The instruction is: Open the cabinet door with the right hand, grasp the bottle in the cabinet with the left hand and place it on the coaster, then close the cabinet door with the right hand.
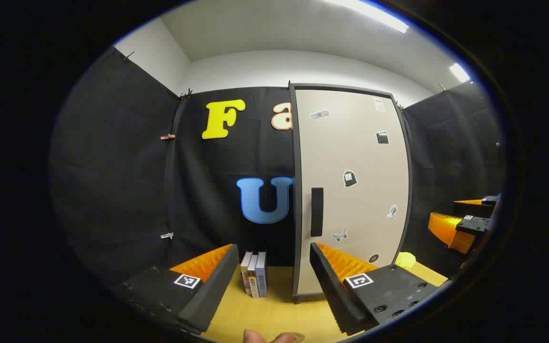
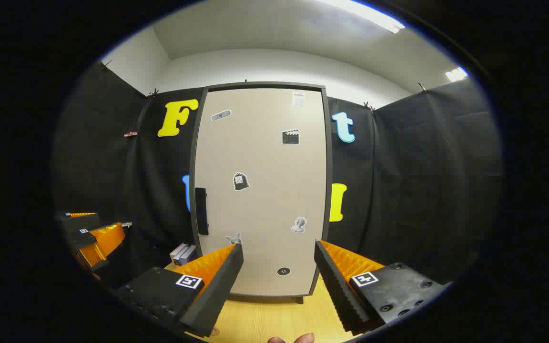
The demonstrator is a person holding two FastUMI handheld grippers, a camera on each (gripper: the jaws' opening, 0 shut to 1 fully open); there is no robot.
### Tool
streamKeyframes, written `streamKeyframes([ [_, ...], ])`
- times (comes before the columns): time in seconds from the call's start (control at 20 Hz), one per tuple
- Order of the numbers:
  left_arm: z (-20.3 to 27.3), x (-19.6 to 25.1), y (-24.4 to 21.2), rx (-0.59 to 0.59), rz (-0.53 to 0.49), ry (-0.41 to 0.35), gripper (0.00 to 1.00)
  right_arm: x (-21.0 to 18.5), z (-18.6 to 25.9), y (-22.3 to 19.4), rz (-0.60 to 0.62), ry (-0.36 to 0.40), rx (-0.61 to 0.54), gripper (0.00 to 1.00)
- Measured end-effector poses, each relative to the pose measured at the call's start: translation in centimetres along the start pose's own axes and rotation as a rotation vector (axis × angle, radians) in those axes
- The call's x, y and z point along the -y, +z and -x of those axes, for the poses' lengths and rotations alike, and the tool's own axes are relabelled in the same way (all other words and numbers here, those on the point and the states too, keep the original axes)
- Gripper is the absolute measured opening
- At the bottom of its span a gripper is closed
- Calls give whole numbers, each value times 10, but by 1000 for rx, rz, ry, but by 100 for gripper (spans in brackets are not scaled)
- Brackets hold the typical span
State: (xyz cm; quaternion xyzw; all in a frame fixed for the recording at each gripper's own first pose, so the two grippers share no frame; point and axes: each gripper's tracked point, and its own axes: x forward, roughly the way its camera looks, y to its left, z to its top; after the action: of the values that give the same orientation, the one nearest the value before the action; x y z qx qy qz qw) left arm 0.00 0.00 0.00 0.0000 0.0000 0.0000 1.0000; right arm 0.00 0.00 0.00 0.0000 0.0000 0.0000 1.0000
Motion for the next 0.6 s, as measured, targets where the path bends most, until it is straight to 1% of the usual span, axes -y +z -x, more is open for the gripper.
streamKeyframes([
  [0.6, 1, 4, 0, 4, 9, -21, 95, -6, 4, -1, -1, 11, -8, 98],
])
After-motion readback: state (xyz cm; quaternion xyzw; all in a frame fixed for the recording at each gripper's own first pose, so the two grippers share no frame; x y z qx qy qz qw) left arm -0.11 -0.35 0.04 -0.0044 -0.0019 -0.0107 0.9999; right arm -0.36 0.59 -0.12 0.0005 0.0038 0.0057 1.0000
